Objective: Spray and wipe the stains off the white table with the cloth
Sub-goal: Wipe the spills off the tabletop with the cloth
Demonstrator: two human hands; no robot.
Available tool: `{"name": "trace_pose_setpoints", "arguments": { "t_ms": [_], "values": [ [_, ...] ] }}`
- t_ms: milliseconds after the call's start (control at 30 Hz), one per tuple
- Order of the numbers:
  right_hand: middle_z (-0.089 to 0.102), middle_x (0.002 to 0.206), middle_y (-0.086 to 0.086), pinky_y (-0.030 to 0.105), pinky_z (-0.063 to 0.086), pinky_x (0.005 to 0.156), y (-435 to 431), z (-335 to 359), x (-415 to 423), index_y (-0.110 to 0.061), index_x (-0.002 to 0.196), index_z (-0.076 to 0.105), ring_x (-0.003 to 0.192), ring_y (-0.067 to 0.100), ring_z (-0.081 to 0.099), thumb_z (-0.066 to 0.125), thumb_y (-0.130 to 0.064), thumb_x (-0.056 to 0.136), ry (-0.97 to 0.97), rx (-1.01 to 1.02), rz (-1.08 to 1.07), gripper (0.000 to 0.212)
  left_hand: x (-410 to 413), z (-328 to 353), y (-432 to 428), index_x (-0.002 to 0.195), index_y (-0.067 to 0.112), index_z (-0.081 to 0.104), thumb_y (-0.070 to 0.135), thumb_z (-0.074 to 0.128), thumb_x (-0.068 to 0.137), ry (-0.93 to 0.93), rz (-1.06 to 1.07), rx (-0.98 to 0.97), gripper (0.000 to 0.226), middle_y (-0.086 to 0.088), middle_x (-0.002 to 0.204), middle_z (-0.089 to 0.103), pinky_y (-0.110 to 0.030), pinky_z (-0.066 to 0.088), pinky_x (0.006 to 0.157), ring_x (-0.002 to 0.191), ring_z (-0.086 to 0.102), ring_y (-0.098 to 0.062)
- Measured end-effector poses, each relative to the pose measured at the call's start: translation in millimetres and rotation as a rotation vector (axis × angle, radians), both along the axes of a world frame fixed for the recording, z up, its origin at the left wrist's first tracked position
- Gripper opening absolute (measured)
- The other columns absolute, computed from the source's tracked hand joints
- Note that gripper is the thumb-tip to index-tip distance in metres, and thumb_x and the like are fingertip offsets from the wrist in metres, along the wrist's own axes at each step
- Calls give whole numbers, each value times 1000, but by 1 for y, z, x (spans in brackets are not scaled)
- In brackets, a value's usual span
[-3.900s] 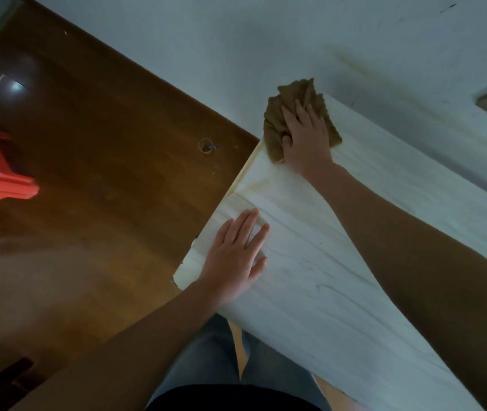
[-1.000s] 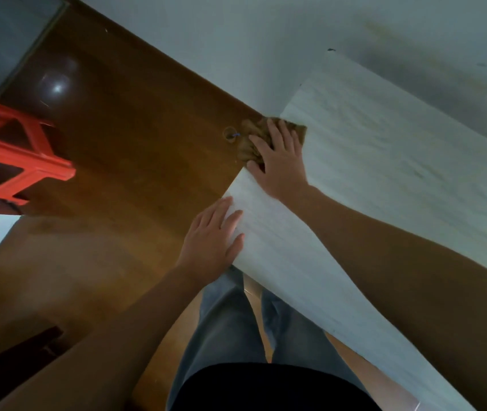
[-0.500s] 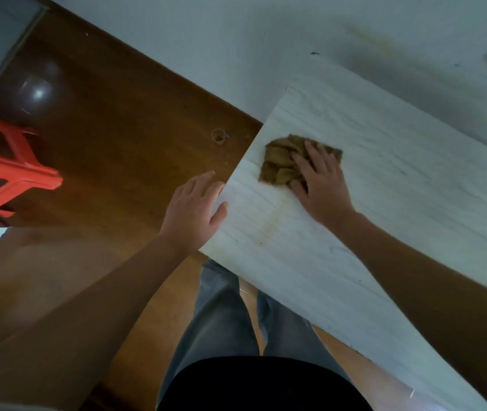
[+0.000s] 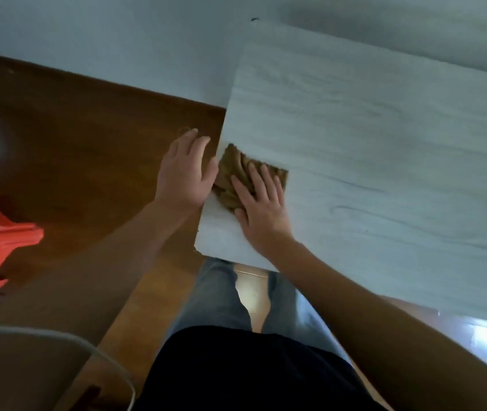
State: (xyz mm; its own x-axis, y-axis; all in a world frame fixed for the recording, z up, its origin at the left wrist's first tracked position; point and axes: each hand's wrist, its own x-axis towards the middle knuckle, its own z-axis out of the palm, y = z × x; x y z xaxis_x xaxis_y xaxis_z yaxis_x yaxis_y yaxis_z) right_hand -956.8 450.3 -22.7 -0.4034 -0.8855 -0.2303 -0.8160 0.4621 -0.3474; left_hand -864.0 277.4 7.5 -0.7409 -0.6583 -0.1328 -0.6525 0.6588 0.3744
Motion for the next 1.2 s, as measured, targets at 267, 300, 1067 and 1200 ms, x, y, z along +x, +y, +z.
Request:
{"name": "trace_pose_setpoints", "arguments": {
  "t_ms": [267, 300, 1067, 1200],
  "values": [
    [23, 165, 8, 52, 18, 123, 101, 7, 51, -19, 155, 37, 155, 30, 13, 57, -24, 96, -23, 28, -500, 63, -27, -2, -4, 146, 6, 46, 37, 49, 103, -123, -562, -14, 52, -18, 159, 35, -50, 38, 116, 148, 31, -34],
    [22, 166, 8, 52, 17, 124, 108, 8, 46, -20, 156, 35, 155, 29, 12, 55, -25, 97, -21, 44, -560, 63, -24, -5, -3, 146, 7, 45, 37, 50, 103, -136, -586, -14, 53, -18, 160, 32, -50, 36, 118, 150, 28, -34],
    [25, 165, 7, 48, 16, 125, 90, 6, 90, -20, 154, 39, 155, 26, 14, 58, -31, 94, 10, -6, -530, 64, -15, -19, -16, 152, 11, 38, 39, 46, 104, -113, -672, -57, 56, -17, 163, 27, -49, 30, 122, 153, 22, -35],
    [23, 165, 10, 53, 16, 124, 69, 3, 85, -17, 154, 40, 154, 31, 13, 54, -27, 94, 11, -16, -555, 62, -16, -15, -18, 149, 11, 43, 40, 48, 102, -109, -684, -52, 55, -17, 161, 32, -49, 36, 118, 150, 27, -35]
  ]
}}
